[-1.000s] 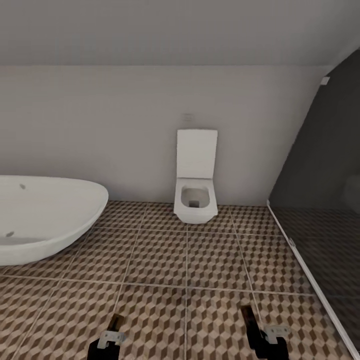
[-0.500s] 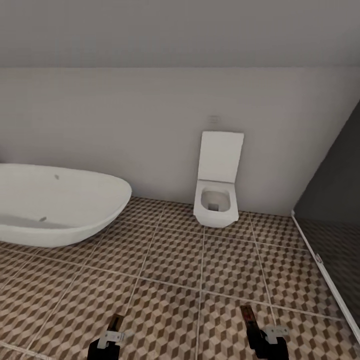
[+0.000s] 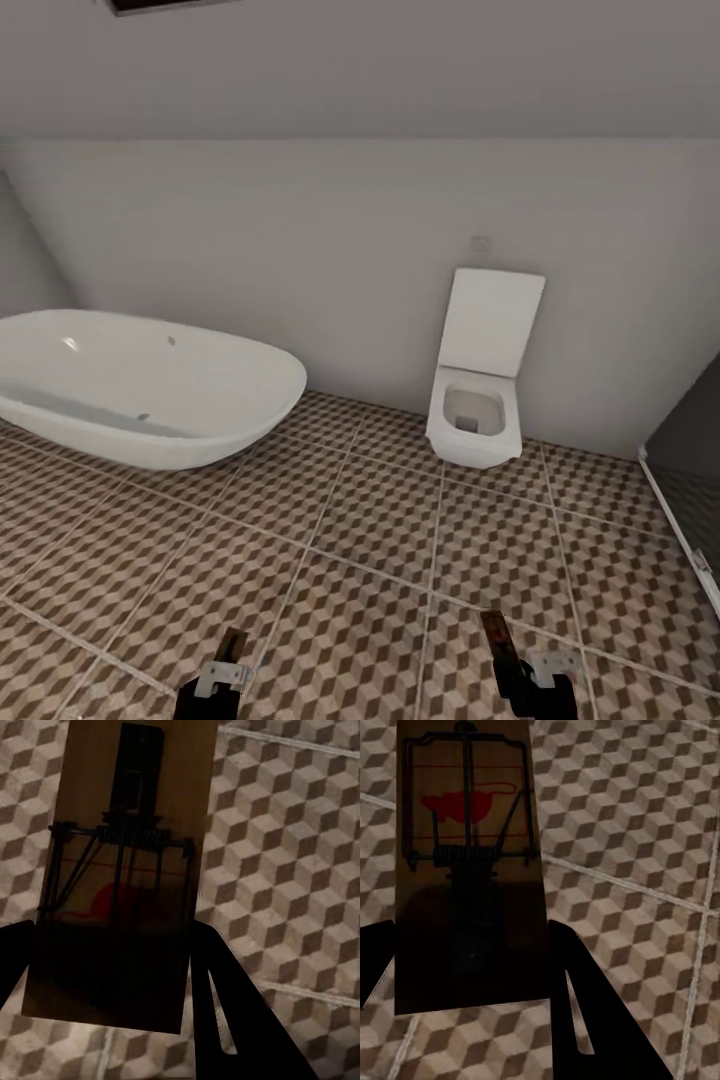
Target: Take the four mousetraps from the cabinet in the bathroom and place them on the bathroom floor. Make sure all four end up on the same floor surface, and ensure that at least two of them are either under or directly next to the same bathroom sink.
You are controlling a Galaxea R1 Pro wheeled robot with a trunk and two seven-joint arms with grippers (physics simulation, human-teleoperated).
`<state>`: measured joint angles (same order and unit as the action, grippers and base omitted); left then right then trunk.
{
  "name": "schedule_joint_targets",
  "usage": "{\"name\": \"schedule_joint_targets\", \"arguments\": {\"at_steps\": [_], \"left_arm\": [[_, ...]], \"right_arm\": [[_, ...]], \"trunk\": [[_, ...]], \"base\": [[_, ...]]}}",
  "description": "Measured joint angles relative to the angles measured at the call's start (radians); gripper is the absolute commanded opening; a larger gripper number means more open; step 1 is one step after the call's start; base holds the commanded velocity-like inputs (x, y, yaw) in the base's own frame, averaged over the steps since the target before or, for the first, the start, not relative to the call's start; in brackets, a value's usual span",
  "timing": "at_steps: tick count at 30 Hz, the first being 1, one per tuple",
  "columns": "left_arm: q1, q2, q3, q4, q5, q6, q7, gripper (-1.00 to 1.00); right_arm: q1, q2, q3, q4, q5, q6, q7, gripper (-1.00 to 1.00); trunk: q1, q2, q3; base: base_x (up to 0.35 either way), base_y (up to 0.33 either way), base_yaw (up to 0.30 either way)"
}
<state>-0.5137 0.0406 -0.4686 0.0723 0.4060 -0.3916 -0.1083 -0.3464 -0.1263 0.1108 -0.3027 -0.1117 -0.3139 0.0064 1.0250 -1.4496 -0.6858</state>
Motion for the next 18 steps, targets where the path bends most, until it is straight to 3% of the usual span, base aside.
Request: {"name": "schedule_joint_targets", "arguments": {"at_steps": [18], "left_arm": [[0.0,-0.002,0.0,0.0,0.0,0.0,0.0,-1.0]], "right_arm": [[0.0,0.0,0.0,0.0,0.0,0.0,0.0,-1.0]], "trunk": [[0.0,0.0,0.008]], "base": [[0.0,0.0,0.284]]}}
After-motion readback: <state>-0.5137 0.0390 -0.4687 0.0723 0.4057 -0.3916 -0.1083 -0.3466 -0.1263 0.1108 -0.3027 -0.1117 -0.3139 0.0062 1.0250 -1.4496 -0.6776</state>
